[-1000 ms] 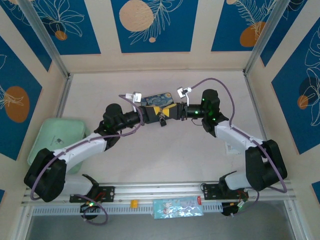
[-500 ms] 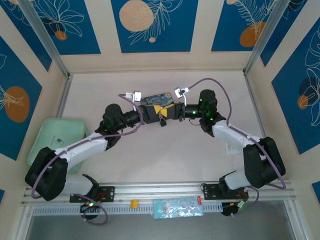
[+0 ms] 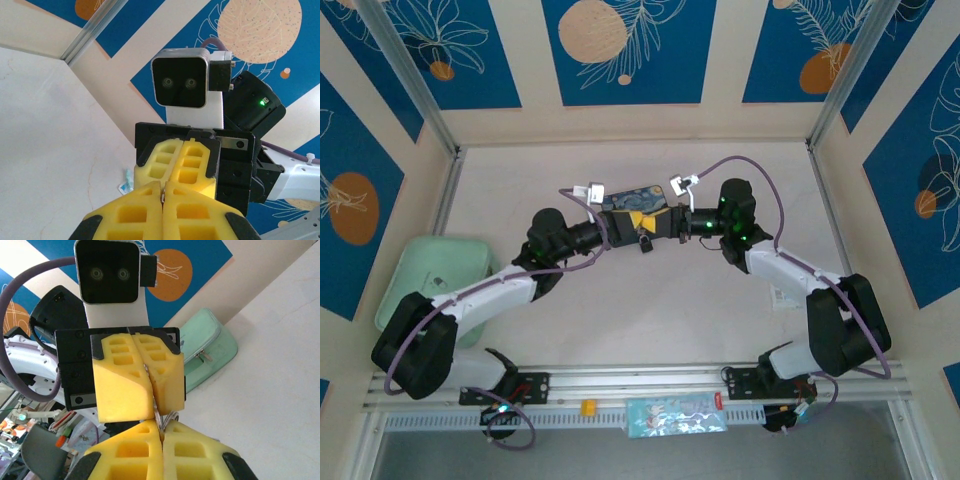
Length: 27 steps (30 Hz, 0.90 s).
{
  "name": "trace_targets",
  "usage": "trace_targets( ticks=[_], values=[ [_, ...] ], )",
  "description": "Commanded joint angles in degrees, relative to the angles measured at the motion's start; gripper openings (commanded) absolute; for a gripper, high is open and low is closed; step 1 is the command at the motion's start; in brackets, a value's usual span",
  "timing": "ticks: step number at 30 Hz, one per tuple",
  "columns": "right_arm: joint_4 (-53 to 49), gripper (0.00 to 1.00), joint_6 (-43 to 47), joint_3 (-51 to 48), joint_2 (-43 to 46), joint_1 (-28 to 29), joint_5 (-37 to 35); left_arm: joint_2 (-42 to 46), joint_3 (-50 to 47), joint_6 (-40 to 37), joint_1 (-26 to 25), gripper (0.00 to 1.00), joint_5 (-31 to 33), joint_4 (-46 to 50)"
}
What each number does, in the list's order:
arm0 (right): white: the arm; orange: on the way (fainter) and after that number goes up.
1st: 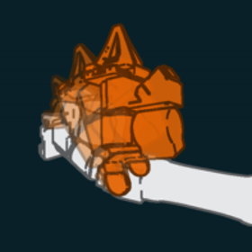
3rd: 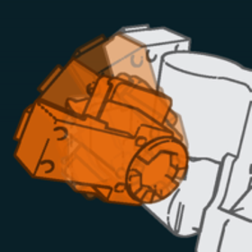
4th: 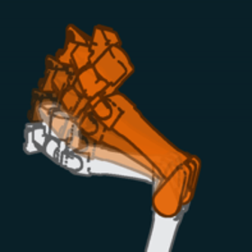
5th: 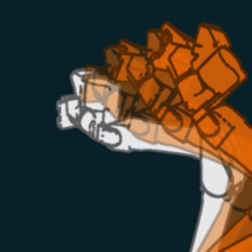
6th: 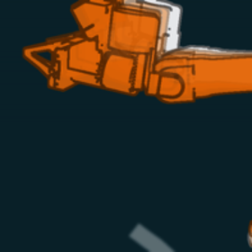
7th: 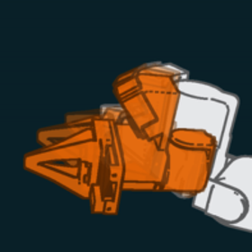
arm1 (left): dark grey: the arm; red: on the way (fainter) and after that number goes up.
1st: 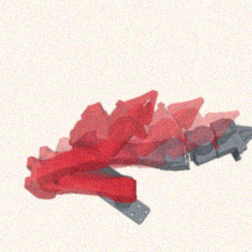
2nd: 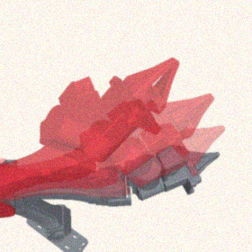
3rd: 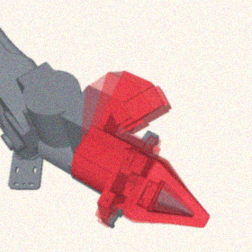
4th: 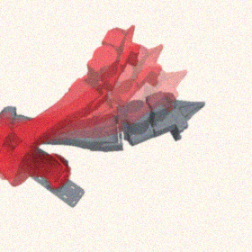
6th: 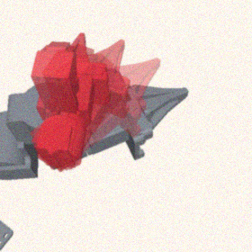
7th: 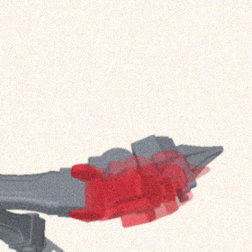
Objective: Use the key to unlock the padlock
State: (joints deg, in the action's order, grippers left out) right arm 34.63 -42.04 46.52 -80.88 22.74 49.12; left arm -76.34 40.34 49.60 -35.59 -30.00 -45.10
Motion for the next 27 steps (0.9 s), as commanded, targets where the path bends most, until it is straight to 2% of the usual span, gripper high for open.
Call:
trace_targets(
  ticks=[1, 3, 4, 5, 7, 8, 9, 13, 18, 23, 27],
  values=[
    [-1.7, 0.0, 1.7, 1.3, 0.4, -0.2, -0.9, 0.7, 0.6, -0.3, -1.2, 0.0, -2.8, 0.6],
    [-4.0, 0.0, 3.3, 1.3, 0.5, -0.2, -1.2, 0.7, 0.5, 0.5, -1.2, 0.02, -2.0, -0.1],
    [-4.5, 0.0, 4.1, 1.1, 0.7, -0.2, -1.3, 1.0, 0.4, 0.9, -1.2, 0.17, -1.3, -0.4],
    [-5.2, 0.0, 5.2, 0.7, 1.1, -0.1, -1.4, 1.5, 0.2, 1.0, -1.0, 0.4, -0.4, -0.5],
    [-7.1, 0.0, 7.1, 0.1, 2.1, -0.1, -2.4, 3.3, -0.2, 0.8, -0.7, 0.74, 2.5, 0.5],
    [-8.3, 0.0, 8.0, -0.2, 2.6, -0.1, -3.0, 4.7, -0.7, 0.3, -0.5, 0.95, 4.5, 1.7],
    [-9.6, 0.0, 9.0, -0.5, 3.3, -0.1, -3.5, 6.1, -1.1, -0.5, -0.2, 1.0, 6.5, 3.0],
    [-11.8, 0.0, 10.5, -1.3, 4.7, 0.0, -4.5, 10.8, -2.3, -3.5, 0.6, 0.99, 12.8, 8.7],
    [-13.7, 0.0, 12.0, -1.8, 5.5, 0.2, -6.4, 11.6, -4.5, -3.2, 0.9, 1.0, 16.8, 11.5],
    [-21.4, 0.0, 18.7, -1.9, 8.9, 2.4, -18.1, 9.4, -9.5, 1.1, 0.9, 0.97, 23.7, 11.4],
    [-24.9, 0.0, 20.1, -3.1, 11.2, 2.2, -24.2, 4.5, -12.3, 4.5, 0.5, 0.9, 24.3, 7.3]
  ],
)
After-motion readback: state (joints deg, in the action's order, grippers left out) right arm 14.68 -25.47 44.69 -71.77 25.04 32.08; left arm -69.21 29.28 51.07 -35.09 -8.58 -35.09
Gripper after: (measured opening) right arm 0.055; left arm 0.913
